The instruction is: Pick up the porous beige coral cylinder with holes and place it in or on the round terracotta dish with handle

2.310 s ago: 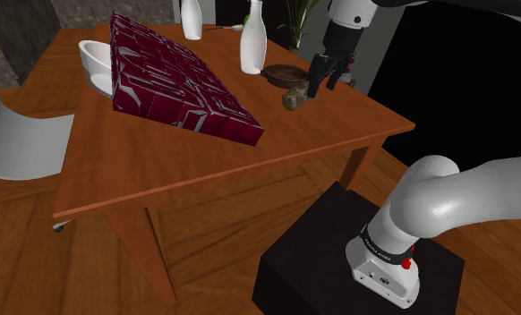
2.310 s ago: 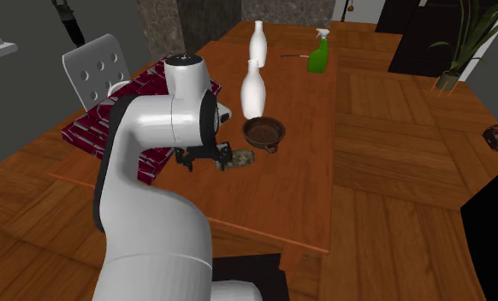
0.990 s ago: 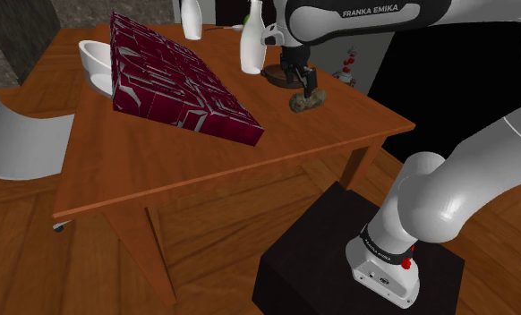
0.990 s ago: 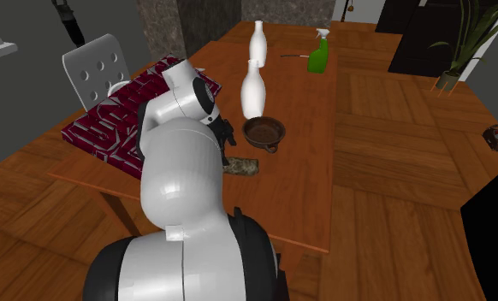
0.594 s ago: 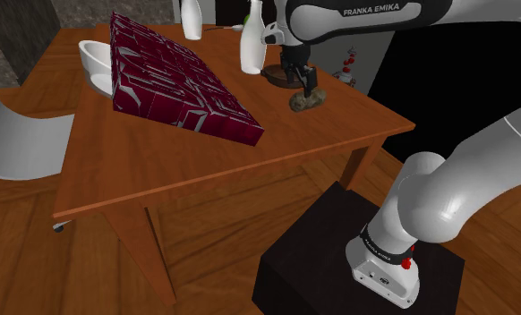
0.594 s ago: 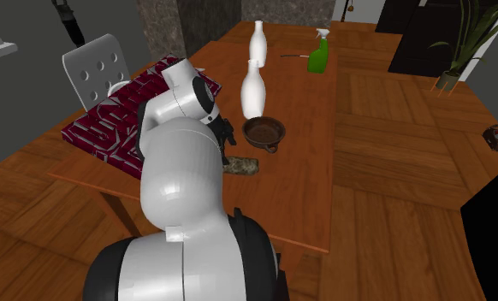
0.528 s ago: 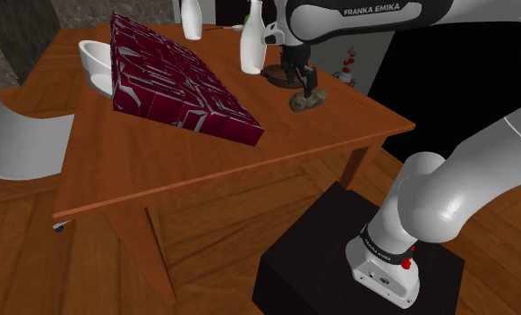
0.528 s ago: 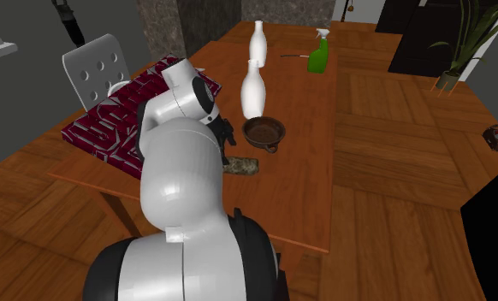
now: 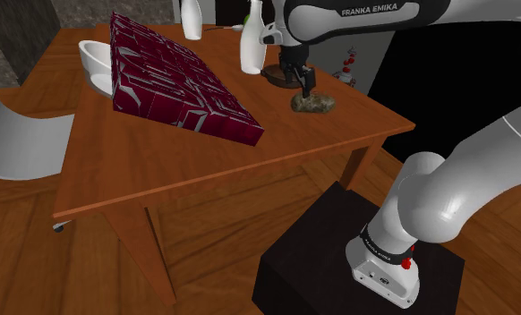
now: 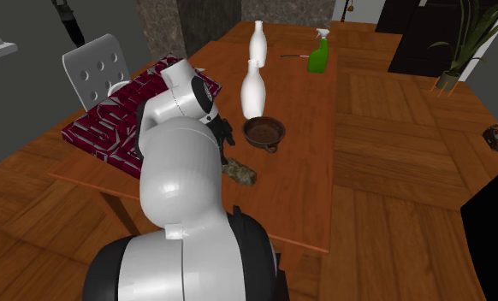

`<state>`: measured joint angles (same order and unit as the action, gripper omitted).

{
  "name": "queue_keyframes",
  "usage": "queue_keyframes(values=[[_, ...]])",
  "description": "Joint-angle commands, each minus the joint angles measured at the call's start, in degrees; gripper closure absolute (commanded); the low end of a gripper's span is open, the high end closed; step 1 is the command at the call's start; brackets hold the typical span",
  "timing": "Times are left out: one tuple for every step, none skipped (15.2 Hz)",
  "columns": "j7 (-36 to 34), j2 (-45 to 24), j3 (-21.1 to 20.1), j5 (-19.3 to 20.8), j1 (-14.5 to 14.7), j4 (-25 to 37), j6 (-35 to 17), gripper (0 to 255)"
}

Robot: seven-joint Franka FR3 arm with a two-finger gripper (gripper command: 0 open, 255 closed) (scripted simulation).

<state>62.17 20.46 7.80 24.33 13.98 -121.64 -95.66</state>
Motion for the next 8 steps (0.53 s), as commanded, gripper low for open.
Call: queue_keyframes(values=[[0.36,-0.21,0.26,-0.02,-0.16,-0.48,0.43,255],[0.61,-0.21,0.19,-0.08,-0.16,0.27,1.14,255],[0.86,-0.22,0.11,-0.14,-0.15,1.03,1.84,255],[1.11,-0.25,0.04,-0.19,-0.15,1.8,2.55,255],[1.36,-0.29,-0.03,-0.24,-0.14,2.58,3.25,255],[1.6,-0.34,-0.09,-0.29,-0.14,3.38,3.96,255],[1.85,-0.4,-0.15,-0.33,-0.13,4.18,4.66,255],[2.1,-0.47,-0.21,-0.37,-0.12,5.0,5.37,255]])
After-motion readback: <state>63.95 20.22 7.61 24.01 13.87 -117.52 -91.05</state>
